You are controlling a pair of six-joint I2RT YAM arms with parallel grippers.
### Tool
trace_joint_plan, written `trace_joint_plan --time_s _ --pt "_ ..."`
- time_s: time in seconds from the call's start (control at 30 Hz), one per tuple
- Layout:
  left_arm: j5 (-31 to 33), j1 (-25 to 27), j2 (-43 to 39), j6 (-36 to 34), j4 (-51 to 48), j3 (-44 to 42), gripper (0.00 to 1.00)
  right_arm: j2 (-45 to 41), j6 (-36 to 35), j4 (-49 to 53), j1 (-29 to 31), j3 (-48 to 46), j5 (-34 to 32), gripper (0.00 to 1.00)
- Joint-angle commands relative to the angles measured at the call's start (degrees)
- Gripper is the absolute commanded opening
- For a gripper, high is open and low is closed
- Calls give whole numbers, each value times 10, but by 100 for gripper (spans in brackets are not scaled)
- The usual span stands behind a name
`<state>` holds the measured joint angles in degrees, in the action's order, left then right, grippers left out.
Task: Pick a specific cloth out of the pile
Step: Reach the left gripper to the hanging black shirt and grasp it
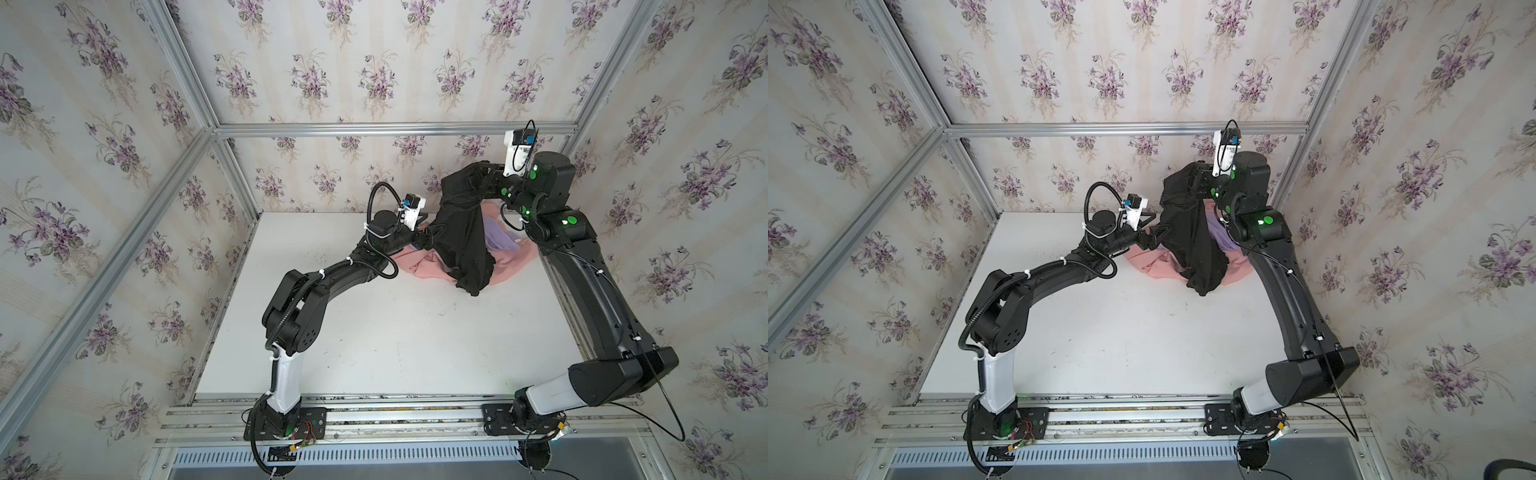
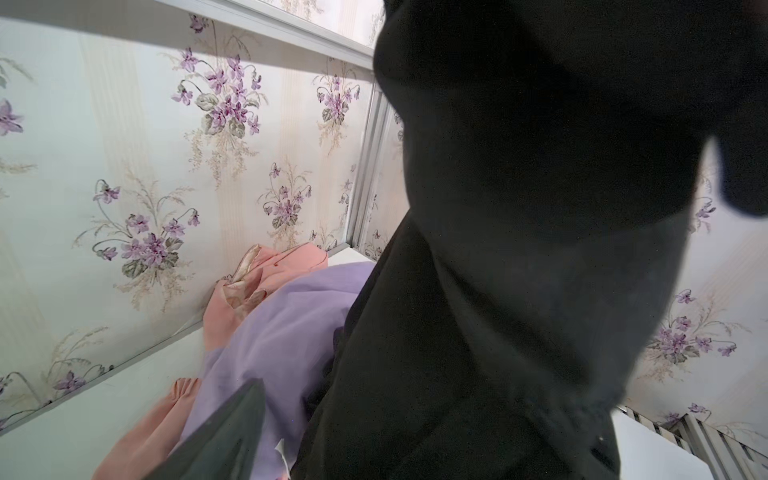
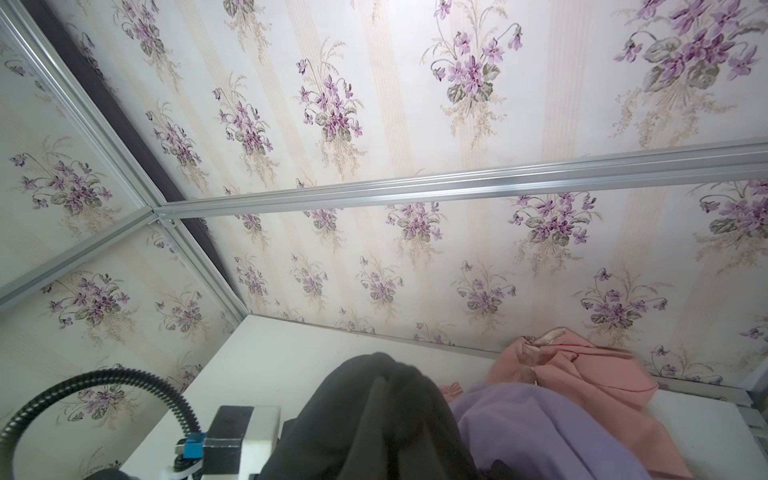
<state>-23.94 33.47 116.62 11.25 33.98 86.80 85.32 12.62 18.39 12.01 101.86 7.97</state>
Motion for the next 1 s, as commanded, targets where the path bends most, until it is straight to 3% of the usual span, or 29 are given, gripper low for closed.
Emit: trace_joint_plan --time_s 0.0,0.13,0.3,0.47,0.97 --pt "-42 0 14 10 21 22 65 -8 6 -51 -5 -4 10 0" --pt "-40 0 17 17 20 23 27 -14 8 -56 -10 -13 12 0" --pt "-47 0 3 21 16 15 5 -22 9 -61 -14 -21 12 0" --pt "-54 1 -17 37 15 13 0 -30 10 -63 -18 -22 13 0" --pt "-43 11 -107 78 20 5 0 -59 -15 -58 -21 15 -4 0"
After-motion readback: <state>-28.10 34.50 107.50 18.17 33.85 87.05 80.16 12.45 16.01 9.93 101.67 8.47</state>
